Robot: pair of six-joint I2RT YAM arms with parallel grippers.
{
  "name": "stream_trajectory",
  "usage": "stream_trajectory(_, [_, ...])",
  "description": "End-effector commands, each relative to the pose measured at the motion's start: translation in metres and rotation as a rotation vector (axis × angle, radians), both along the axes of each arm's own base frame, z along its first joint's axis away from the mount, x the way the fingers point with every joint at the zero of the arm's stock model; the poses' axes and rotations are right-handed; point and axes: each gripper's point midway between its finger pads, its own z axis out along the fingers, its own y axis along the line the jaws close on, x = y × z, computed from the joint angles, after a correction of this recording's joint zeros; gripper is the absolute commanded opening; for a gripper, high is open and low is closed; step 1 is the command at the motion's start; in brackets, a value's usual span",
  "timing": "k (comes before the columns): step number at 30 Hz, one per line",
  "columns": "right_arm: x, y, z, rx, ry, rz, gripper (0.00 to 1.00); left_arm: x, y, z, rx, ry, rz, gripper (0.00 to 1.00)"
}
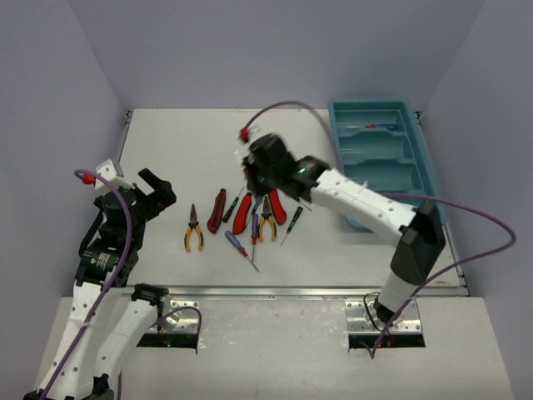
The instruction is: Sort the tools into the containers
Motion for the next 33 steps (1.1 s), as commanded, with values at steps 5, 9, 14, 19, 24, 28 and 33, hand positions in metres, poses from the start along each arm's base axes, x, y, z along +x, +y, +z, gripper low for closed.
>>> stream_trajectory(5, [0.205,-0.268,0.04,0.474,-0.045,-0.912,0.0,0.004,0.003,0.01,0.0,-0.039,0.011,1.0])
stream_trajectory(9, [0.256,-0.354,0.041,0.579,-0.133,-1.258,0.0,0.004,0.003,0.009,0.002,-0.034,0.015,1.0])
stream_trajectory(14, [0.289,-0.407,0.008,0.681,-0.137,-1.53,0.0,0.004,0.003,0.009,0.001,-0.037,0.013,1.0])
stream_trajectory(19, [0.338,-0.421,-0.018,0.723,-0.162,-1.555,0.0,0.006,0.0,0.007,0.002,-0.032,-0.003,1.0])
stream_trajectory(24, [0.359,-0.418,-0.04,0.773,-0.15,-1.54,0.1,0.007,-0.002,0.006,0.004,-0.029,-0.021,1.0])
stream_trajectory(28, [0.368,-0.414,-0.038,0.789,-0.172,-1.489,0.47,0.009,-0.006,0.004,0.002,-0.017,-0.04,1.0])
stream_trajectory(33, [0.369,-0.402,-0.003,0.782,-0.22,-1.346,0.77,0.009,-0.008,0.005,0.003,-0.018,-0.05,1.0])
